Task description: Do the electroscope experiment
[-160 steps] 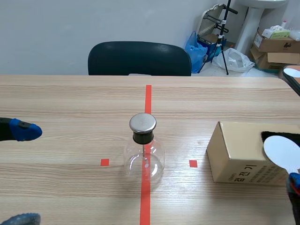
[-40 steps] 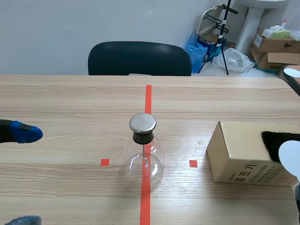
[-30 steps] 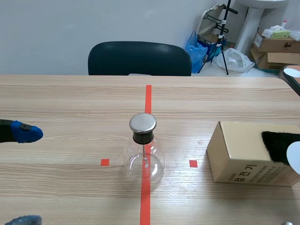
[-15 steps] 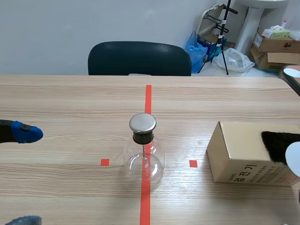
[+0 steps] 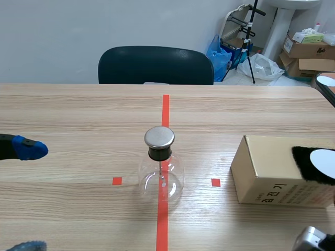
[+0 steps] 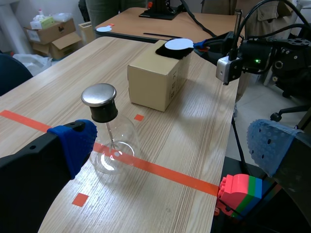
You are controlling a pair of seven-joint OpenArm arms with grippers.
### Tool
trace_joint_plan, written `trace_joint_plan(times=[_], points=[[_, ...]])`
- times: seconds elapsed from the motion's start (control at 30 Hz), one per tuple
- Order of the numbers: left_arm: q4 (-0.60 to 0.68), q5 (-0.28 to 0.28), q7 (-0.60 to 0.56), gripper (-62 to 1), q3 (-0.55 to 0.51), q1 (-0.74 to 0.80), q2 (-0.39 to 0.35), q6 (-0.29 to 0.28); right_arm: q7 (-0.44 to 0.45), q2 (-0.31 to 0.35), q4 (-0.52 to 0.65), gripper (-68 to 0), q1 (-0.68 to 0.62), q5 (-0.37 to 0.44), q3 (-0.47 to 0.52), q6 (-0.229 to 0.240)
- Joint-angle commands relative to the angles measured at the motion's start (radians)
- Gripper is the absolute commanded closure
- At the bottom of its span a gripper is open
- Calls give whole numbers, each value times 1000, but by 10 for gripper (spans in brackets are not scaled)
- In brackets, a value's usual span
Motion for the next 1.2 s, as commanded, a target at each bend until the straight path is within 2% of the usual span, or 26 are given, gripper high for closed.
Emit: trace_joint_plan(times=[0.0, 0.1, 0.27, 0.3, 0.43, 0.5, 0.67, 0.8, 0.87, 1.0, 1.17], points=[[4, -13, -11, -623, 6, -3, 7, -2, -32, 11, 48, -11, -14, -1, -14, -58], [4, -13, 1, -623, 6, -6, 7, -1, -86, 11, 113, -11, -40, -14, -60, -58], [1, -14, 99, -615, 8, -35, 8, 6, -171, 14, 208, -11, -77, -55, -140, -58], [-2, -14, 129, -548, 8, -51, 11, 6, -186, 16, 220, -11, -84, -64, -158, -58], [-34, -13, 252, -178, 17, -127, 40, 2, -270, 36, 245, -11, -89, -123, -236, -58], [-68, -13, 288, -22, 39, -177, 59, 2, -330, 60, 248, -11, -88, -152, -284, -58], [-222, 7, 287, -28, 116, -333, 122, -14, -474, 117, 262, -11, -88, -215, -413, -58], [-391, 163, 188, -28, 192, -473, 190, -32, -576, 146, 262, -11, -81, -233, -506, -58], [-472, 208, 137, -28, 225, -533, 222, -32, -618, 156, 262, -11, -74, -233, -544, -58], [-600, 258, 104, -28, 278, -645, 277, -32, -697, 176, 262, -11, -50, -233, -617, -58], [-719, 320, 82, -30, 326, -751, 331, -32, -748, 203, 262, -11, -18, -233, -690, -58]])
